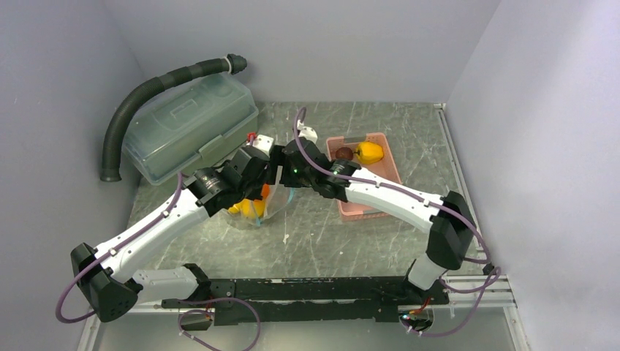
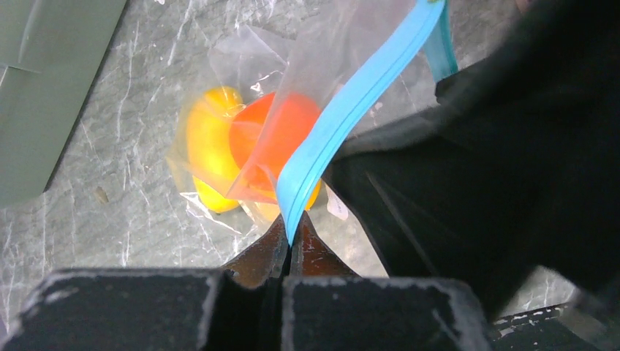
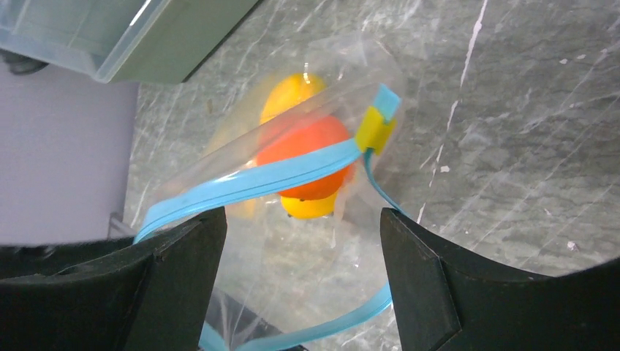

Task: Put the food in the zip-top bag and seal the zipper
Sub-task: Place the fake fruit in the zipper food storage bag, then adjust the fake vegetable in the bin, then pick up the fake vegetable from the bin.

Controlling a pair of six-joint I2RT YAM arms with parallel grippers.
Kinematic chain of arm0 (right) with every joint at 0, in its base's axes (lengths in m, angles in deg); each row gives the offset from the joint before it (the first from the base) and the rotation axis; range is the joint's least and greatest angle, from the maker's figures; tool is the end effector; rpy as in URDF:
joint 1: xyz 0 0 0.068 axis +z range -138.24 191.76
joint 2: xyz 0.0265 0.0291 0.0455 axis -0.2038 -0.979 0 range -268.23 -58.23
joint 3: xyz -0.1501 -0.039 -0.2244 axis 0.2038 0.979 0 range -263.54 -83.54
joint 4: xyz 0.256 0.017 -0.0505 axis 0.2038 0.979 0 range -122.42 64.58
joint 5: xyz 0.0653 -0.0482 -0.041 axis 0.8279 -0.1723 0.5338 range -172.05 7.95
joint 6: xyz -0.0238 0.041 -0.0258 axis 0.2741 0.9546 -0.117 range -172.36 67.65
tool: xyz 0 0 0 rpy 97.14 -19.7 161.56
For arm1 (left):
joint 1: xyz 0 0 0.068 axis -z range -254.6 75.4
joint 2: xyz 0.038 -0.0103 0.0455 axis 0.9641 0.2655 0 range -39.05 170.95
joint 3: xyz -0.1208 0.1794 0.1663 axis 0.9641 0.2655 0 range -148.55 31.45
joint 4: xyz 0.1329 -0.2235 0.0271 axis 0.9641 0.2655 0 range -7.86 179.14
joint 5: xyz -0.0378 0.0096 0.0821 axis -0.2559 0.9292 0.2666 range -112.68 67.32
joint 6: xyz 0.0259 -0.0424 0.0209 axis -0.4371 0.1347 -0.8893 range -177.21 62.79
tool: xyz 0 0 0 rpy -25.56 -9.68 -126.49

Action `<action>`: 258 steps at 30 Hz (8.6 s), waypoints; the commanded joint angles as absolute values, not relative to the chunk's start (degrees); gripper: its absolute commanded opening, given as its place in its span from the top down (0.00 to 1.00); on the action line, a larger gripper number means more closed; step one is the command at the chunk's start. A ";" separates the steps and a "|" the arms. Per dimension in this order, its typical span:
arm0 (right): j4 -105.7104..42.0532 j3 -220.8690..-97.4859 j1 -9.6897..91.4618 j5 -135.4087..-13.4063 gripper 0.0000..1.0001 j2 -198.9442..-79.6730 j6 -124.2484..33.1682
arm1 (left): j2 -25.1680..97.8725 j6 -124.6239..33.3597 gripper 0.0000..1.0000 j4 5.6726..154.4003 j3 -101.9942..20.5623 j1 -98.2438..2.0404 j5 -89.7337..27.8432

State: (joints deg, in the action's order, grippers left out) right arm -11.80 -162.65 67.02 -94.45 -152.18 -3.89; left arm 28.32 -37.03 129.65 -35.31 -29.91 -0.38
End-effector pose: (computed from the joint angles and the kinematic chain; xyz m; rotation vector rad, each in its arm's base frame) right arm 0.2222 0.3072 0.3089 -0.0077 2.2851 0.7718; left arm 0.1768 -0.1560 0.3350 0.3224 2.3100 -0.0905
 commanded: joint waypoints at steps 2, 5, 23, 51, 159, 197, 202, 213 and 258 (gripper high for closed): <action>-13.14 -161.00 67.54 -91.21 0.21 -144.60 -7.29 | 27.64 -37.72 1.00 128.44 -35.34 -30.40 -0.67; -12.37 -159.63 67.57 -92.57 0.21 -141.82 -8.36 | 27.82 -37.70 1.00 128.46 -35.43 -30.64 -0.90; 0.47 -156.36 65.13 -111.29 0.30 -133.00 -15.70 | 27.48 -37.70 1.00 128.38 -35.34 -30.72 -1.05; 5.60 -163.55 40.27 -111.36 0.22 -148.09 -31.93 | 27.61 -38.22 1.00 128.28 -35.34 -30.76 -1.02; -0.34 -146.80 34.14 -108.80 0.70 -150.82 -26.51 | 28.02 -38.32 1.00 127.66 -35.25 -32.96 -3.61; 6.43 -162.73 33.56 -114.37 0.19 -157.88 -27.55 | 26.86 -38.48 1.00 127.84 -35.17 -32.99 -3.11; 7.10 -164.77 33.14 -116.21 0.16 -161.67 -28.16 | 27.13 -38.58 1.00 127.91 -35.25 -32.98 -3.19; 6.77 -165.62 31.83 -116.02 0.15 -167.51 -28.28 | 27.56 -38.66 1.00 127.93 -35.26 -32.89 -3.15; -1.99 -156.94 38.31 -76.85 0.53 -138.87 -26.31 | 27.66 -38.40 1.00 127.86 -35.24 -32.95 -3.26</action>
State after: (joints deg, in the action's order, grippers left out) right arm 3.83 -159.62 36.34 -91.15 -142.50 -27.78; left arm 28.56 -38.08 129.56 -35.31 -32.69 -3.33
